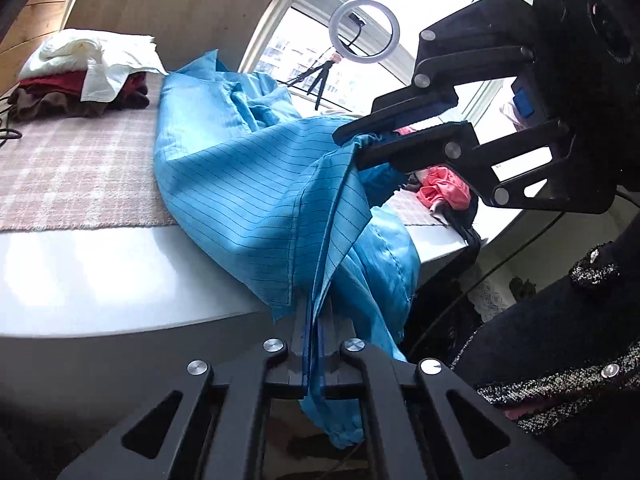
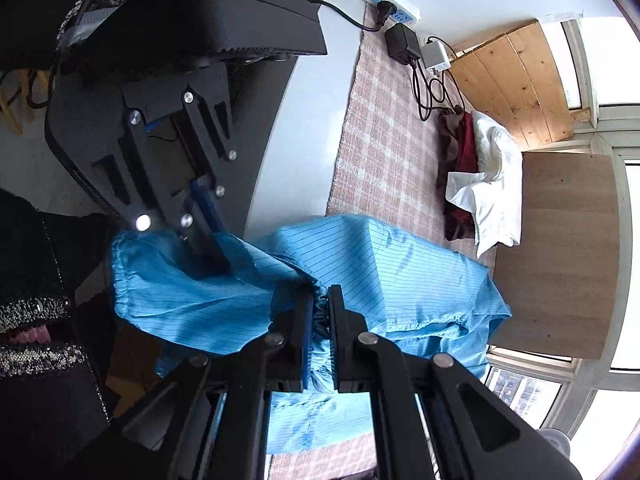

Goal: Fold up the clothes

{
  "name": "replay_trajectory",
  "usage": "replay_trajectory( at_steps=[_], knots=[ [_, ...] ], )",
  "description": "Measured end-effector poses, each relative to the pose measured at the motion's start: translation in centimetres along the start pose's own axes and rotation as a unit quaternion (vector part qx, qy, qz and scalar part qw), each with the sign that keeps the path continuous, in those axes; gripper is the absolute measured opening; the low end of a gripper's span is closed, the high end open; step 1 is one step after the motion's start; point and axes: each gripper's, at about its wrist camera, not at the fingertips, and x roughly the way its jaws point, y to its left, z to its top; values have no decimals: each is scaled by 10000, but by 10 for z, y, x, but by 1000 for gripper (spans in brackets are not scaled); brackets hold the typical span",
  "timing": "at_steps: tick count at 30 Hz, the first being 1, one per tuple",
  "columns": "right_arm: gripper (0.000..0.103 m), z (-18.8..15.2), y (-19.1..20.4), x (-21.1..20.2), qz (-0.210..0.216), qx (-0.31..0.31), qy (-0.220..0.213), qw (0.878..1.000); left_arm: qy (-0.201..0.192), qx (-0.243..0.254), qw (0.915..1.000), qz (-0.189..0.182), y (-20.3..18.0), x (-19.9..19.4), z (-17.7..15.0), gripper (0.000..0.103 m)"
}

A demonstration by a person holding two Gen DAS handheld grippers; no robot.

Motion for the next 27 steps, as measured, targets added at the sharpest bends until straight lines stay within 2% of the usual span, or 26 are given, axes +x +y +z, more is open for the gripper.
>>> replay_trajectory(
  at_steps=[3,5,7,9,11,13,15,17,19,21,23,27],
  knots=[
    [7,-2,5,3,109,139,-166,9997,-28,-53,9985,547,-4,-13,-18,1],
    [7,-2,12,9,487,331,-139,9982,76,-123,9955,942,-1,-16,-35,1],
    [11,0,24,20,1040,517,-102,9932,326,-689,9883,1322,18,-10,-53,1],
    [19,-2,35,32,1667,748,-14,9832,745,-1203,9793,1446,38,1,-75,1],
    [20,-9,37,42,2255,1051,169,9684,1137,-1139,9722,1698,45,7,-90,0],
    [20,-23,20,43,2617,1581,117,9520,1199,-1100,9730,1638,45,-2,-90,0],
    [20,-39,-12,48,2579,2389,34,9362,921,-1084,9779,1531,42,-19,-79,0],
    [20,-54,-43,54,2502,3170,-55,9148,716,-1034,9815,1446,40,-29,-56,2],
    [20,-62,-65,65,2158,3718,-275,9025,541,-815,9862,1338,35,-34,-33,2],
    [20,-60,-73,79,2018,4084,-501,8888,403,-499,9908,1192,27,-31,-13,6],
    [20,-56,-68,96,2119,4289,-513,8767,459,-185,9939,981,20,-18,2,11],
    [20,-68,-51,117,2418,4561,-274,8560,982,176,9925,706,11,27,7,11]
  ],
)
